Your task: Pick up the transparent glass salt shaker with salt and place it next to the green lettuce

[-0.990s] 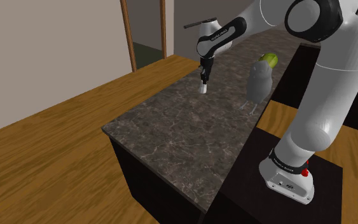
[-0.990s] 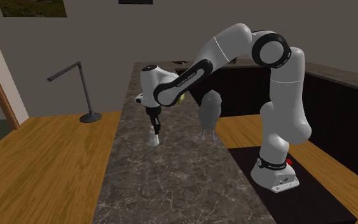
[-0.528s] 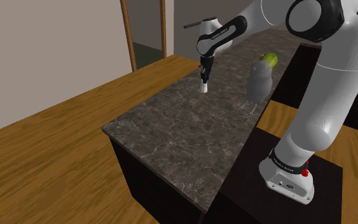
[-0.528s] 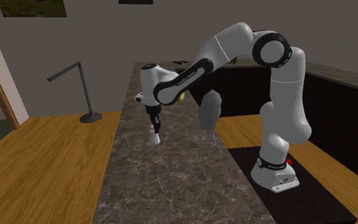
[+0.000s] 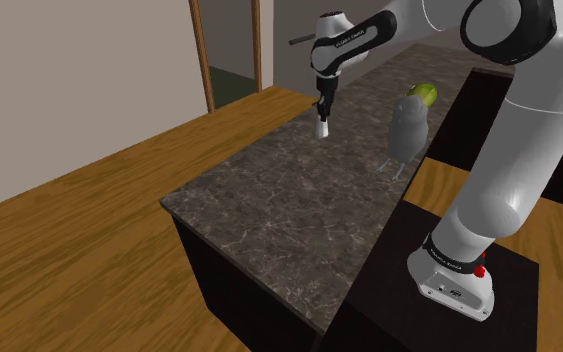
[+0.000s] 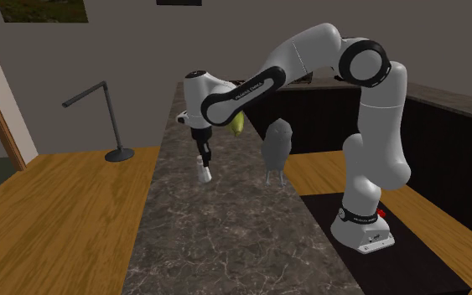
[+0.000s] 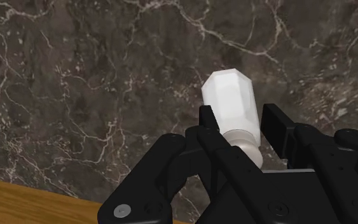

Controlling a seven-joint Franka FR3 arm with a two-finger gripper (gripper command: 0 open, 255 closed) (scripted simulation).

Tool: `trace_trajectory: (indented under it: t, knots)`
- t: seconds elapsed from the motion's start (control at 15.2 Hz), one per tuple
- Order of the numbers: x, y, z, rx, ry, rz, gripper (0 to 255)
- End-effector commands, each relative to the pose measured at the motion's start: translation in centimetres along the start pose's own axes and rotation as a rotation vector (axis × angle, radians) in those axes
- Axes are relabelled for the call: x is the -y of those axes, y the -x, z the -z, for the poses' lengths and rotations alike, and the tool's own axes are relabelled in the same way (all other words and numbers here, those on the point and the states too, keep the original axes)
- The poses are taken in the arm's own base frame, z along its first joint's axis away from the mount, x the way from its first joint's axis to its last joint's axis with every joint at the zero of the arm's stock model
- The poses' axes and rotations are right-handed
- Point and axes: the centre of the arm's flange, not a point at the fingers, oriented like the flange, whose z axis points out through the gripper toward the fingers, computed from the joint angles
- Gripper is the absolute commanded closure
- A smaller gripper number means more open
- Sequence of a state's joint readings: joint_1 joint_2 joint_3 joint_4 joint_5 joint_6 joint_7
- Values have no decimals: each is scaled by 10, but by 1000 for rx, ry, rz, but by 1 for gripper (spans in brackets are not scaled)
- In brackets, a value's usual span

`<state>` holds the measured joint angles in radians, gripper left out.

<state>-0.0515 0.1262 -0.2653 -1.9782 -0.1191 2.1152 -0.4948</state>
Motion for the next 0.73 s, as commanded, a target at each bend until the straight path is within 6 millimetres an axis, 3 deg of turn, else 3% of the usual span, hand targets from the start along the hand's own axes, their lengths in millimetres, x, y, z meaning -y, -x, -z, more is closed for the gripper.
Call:
trace_trajectory:
  t: [0.0,0.66]
  knots:
    - [-1,1,10,0,0,0,255]
    - [-8,4,62,0,0,0,255]
